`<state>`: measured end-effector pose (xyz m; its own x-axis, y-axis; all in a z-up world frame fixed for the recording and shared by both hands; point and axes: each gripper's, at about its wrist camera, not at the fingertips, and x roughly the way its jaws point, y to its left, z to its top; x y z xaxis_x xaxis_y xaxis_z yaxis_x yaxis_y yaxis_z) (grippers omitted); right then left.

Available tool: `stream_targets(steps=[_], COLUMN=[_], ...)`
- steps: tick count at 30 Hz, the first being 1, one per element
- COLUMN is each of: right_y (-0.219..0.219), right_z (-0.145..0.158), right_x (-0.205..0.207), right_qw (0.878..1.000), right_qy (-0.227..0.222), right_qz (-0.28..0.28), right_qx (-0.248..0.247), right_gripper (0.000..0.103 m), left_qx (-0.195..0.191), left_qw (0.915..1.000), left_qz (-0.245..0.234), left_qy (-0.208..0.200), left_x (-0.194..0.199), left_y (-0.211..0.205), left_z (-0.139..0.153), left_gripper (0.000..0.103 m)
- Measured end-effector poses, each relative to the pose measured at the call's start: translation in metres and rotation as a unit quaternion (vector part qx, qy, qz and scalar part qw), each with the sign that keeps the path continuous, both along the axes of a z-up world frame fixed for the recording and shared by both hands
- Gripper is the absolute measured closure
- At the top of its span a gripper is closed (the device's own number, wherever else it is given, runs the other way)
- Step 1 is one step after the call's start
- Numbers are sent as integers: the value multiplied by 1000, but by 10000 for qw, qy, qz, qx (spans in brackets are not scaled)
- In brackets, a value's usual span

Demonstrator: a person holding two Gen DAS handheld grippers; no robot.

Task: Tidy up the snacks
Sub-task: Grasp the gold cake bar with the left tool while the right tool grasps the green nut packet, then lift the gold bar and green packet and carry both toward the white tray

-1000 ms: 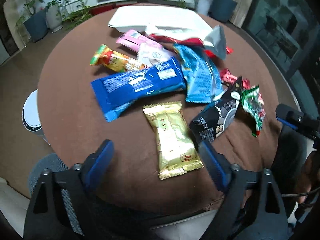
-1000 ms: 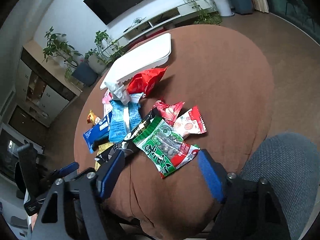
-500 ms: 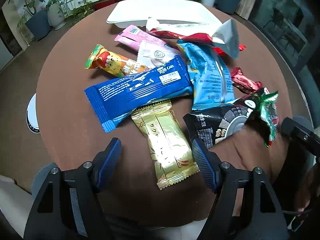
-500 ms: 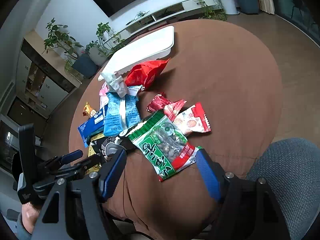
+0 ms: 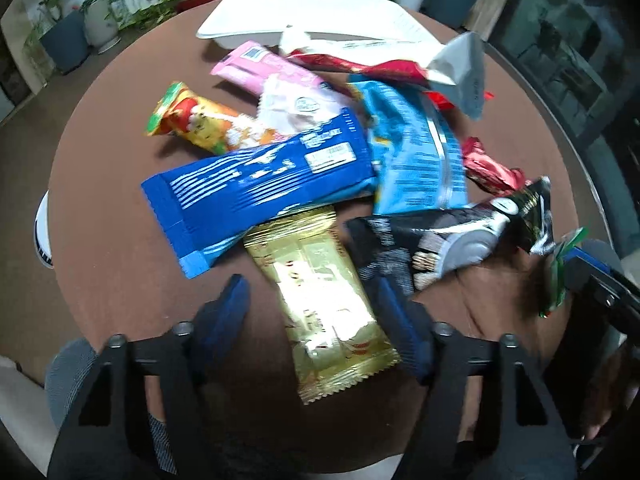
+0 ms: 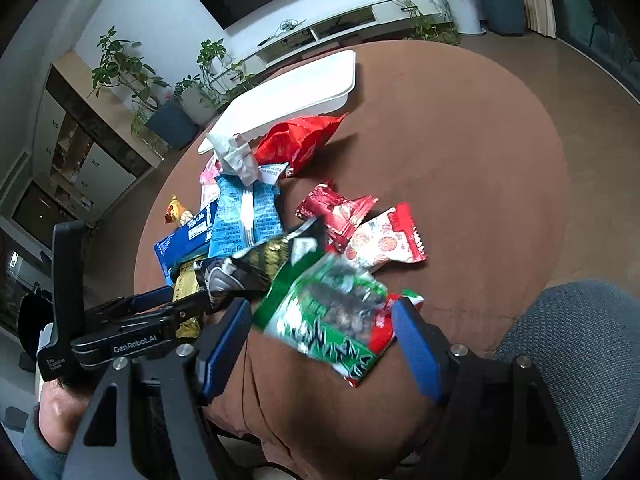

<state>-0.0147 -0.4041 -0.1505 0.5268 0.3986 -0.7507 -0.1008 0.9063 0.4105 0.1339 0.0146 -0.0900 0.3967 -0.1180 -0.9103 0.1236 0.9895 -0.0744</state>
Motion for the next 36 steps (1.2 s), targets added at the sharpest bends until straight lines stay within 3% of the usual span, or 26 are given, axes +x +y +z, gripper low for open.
stream_targets(steps=[1,6,10,13,19,25,32,36], right_y=[0,0,4,14,41,44,60,64], right_z=[0,3,6,5,-1,1,-22,-26], right_x=[0,3,4,0,-4,17,37,35], right_qw=[10000,9978,9871,9728,9201,8977,8674,8534], right_qy=[3,3,-54,-49,-394,-405,57,57], right_qz=[17,524,1120,1830,3316,3900,4466,4700], right_qx=[-21,-407,-1145,-1420,-2046,-2008,-2194,-2254], right_gripper=[28,28,28,28,28,28,31,30], left_qx=[-4,-13,-86,-119,-189,-178,-161,-211], left_qw=[10000,9998,9996,9991,9983,9976,9960,9957], left_qz=[-59,-202,-275,-397,-546,-671,-876,-899], left_qy=[-19,-48,-13,-7,17,-17,-71,-93], left_x=[1,4,-1,-3,-15,-25,-29,-28], left_y=[-1,3,11,19,27,33,27,28], left_z=[1,0,1,-3,-7,-5,-6,-6], left_gripper=[58,71,73,73,74,74,74,74])
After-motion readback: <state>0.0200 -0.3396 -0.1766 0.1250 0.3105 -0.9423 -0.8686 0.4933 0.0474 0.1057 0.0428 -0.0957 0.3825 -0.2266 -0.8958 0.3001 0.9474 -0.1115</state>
